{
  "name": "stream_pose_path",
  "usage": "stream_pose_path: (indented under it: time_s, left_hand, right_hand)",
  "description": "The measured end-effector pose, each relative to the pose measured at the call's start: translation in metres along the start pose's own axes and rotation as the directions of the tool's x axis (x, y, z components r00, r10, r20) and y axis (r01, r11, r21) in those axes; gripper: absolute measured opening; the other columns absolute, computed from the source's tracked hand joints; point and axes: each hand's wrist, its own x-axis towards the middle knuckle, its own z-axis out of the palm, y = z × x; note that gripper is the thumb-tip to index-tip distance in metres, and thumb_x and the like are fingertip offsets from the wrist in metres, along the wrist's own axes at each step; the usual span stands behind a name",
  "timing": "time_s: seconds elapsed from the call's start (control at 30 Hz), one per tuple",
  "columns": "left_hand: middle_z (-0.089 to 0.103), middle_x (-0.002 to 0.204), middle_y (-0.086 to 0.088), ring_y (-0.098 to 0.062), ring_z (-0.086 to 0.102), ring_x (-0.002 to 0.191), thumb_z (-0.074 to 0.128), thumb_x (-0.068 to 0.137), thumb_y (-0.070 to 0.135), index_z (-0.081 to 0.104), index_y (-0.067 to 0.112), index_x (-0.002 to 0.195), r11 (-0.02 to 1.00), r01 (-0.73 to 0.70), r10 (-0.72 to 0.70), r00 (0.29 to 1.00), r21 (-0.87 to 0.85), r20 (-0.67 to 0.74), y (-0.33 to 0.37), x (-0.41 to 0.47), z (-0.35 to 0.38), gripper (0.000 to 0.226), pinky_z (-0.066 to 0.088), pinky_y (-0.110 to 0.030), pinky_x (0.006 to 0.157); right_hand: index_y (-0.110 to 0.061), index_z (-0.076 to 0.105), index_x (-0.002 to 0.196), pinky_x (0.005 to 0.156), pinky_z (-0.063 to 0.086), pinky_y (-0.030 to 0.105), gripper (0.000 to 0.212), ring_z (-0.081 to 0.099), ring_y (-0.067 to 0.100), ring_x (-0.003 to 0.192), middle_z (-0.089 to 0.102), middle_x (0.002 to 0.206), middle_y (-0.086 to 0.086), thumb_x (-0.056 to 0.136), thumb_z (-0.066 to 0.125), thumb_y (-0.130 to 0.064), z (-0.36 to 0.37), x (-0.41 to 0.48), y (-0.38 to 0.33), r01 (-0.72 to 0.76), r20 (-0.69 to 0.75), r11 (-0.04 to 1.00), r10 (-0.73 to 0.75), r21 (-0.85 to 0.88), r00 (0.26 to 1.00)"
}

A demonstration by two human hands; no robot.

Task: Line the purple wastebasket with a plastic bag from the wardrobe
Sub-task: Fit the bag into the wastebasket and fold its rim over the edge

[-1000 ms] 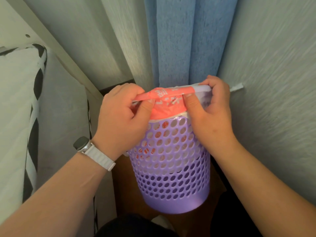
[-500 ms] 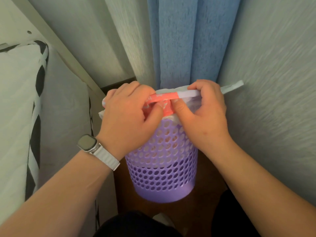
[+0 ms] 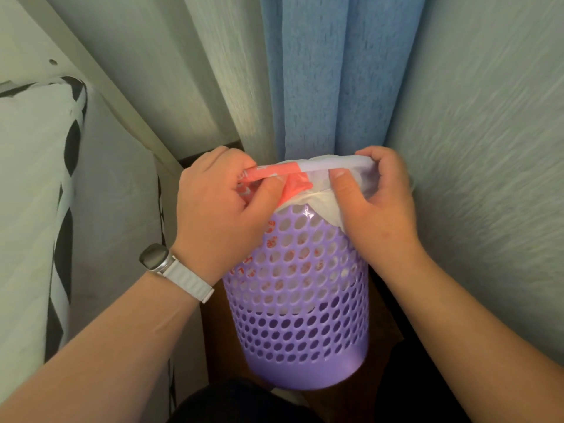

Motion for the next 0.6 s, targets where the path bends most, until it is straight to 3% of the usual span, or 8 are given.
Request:
stream_pose_path:
  time_s: [0.13, 0.23, 0.3, 0.4, 0.53, 0.6]
  left_hand:
    - [0.049, 0.074, -0.001, -0.023, 0.048, 0.073, 0.057, 0.086, 0.04, 0.053, 0.014, 0.071, 1.0, -0.024, 0.024, 1.0, 0.017, -0.009, 0.0, 0.001, 0.0, 0.029, 0.04, -0.037, 0.07]
    - [0.063, 0.093, -0.006, -0.03, 0.058, 0.088, 0.062, 0.085, 0.041, 0.068, 0.014, 0.086, 0.98, -0.133, 0.134, 0.991, 0.147, 0.003, 0.008, 0.001, -0.005, 0.029, 0.044, -0.048, 0.081]
    - [0.067, 0.098, -0.003, -0.027, 0.061, 0.092, 0.061, 0.086, 0.039, 0.07, 0.017, 0.097, 0.959, -0.197, 0.195, 0.98, 0.201, 0.031, 0.018, -0.001, -0.006, 0.027, 0.041, -0.046, 0.086]
    - [0.068, 0.086, 0.001, -0.026, 0.061, 0.082, 0.057, 0.091, 0.035, 0.069, 0.019, 0.099, 0.946, -0.211, 0.199, 0.977, 0.245, 0.074, 0.024, -0.005, -0.002, 0.022, 0.038, -0.041, 0.082]
    - [0.06, 0.075, 0.002, -0.024, 0.057, 0.074, 0.051, 0.092, 0.033, 0.065, 0.018, 0.086, 0.973, -0.119, 0.098, 0.989, 0.2, 0.108, 0.017, -0.008, 0.002, 0.022, 0.037, -0.04, 0.076]
    - [0.058, 0.074, 0.002, -0.023, 0.056, 0.074, 0.048, 0.092, 0.034, 0.062, 0.018, 0.083, 0.978, -0.084, 0.06, 0.99, 0.192, 0.129, 0.012, -0.008, 0.003, 0.023, 0.036, -0.04, 0.074]
  right_hand:
    - [-0.03, 0.047, 0.105, 0.09, 0.044, 0.03, 0.044, 0.054, 0.014, 0.101, 0.054, 0.111, -0.001, 0.074, 0.054, -0.061, 0.002, -0.001, -0.001, 0.016, -0.038, 1.0, -0.015, 0.016, 0.999]
    - [-0.028, 0.047, 0.103, 0.09, 0.045, 0.032, 0.042, 0.053, 0.015, 0.099, 0.052, 0.107, -0.003, 0.075, 0.056, -0.058, 0.005, -0.003, -0.003, 0.053, -0.06, 0.999, -0.052, 0.009, 0.997]
    - [-0.026, 0.048, 0.104, 0.09, 0.046, 0.039, 0.042, 0.053, 0.018, 0.1, 0.051, 0.105, -0.004, 0.076, 0.059, -0.056, 0.009, -0.005, -0.006, 0.097, -0.068, 0.995, -0.096, -0.001, 0.993]
    - [-0.021, 0.053, 0.107, 0.091, 0.045, 0.047, 0.047, 0.053, 0.02, 0.101, 0.049, 0.104, -0.007, 0.076, 0.059, -0.055, 0.014, -0.008, -0.01, 0.147, -0.051, 0.988, -0.149, -0.05, 0.987]
    - [-0.018, 0.056, 0.107, 0.092, 0.045, 0.049, 0.049, 0.053, 0.02, 0.101, 0.051, 0.106, -0.007, 0.075, 0.058, -0.056, 0.014, -0.011, -0.013, 0.155, 0.025, 0.981, -0.153, -0.115, 0.988]
    - [-0.017, 0.059, 0.107, 0.097, 0.043, 0.052, 0.045, 0.055, 0.02, 0.104, 0.055, 0.108, -0.006, 0.079, 0.059, -0.052, 0.008, -0.008, -0.011, 0.239, 0.067, 0.953, -0.231, -0.184, 0.971]
